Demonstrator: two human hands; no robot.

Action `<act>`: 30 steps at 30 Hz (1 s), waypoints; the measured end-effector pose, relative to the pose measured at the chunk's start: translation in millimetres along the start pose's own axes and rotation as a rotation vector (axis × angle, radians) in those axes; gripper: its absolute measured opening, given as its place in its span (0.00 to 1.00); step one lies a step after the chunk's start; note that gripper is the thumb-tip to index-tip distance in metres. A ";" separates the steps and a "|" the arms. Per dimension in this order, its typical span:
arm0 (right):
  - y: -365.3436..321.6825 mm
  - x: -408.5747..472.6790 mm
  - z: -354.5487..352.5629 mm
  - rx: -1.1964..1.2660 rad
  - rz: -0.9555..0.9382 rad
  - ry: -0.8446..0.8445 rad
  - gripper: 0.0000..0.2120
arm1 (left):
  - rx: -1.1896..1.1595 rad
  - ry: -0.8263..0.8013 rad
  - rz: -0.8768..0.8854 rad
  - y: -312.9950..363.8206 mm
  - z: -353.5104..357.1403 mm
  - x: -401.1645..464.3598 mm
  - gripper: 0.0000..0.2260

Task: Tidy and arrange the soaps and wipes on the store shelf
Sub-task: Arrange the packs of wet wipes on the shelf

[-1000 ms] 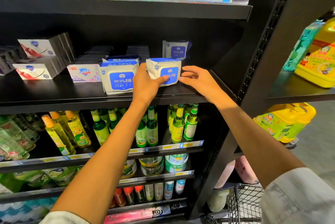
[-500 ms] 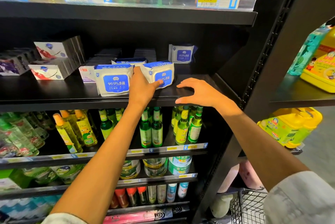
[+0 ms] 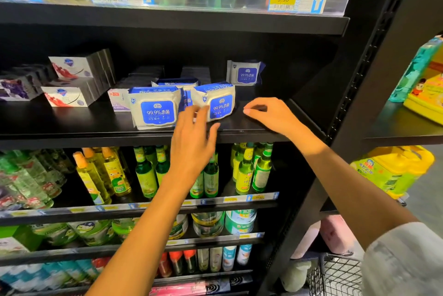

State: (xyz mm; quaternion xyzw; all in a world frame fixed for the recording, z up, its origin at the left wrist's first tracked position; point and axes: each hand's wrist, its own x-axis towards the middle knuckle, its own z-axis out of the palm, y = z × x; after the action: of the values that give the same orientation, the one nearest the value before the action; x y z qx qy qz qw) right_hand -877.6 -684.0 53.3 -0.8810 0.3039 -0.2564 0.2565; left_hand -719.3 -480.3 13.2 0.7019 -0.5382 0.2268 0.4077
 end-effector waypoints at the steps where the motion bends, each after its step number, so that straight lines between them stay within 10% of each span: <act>1: 2.8 6.6 -0.1 0.034 0.023 0.049 0.05 | 0.019 -0.048 0.089 -0.1 3.2 1.5 0.19; 10: 32.4 85.5 0.2 0.269 0.264 0.295 0.17 | 0.051 -0.607 0.343 -4.6 28.7 46.2 0.31; 30: 66.1 197.0 -3.0 0.506 0.286 0.409 0.40 | -0.025 -0.598 0.132 -7.1 33.3 55.4 0.36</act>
State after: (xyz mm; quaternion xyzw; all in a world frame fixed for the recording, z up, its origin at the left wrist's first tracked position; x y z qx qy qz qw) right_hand -771.4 -861.5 73.6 -0.6686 0.3961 -0.4562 0.4336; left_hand -699.0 -538.4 34.0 0.6959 -0.6816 0.0295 0.2243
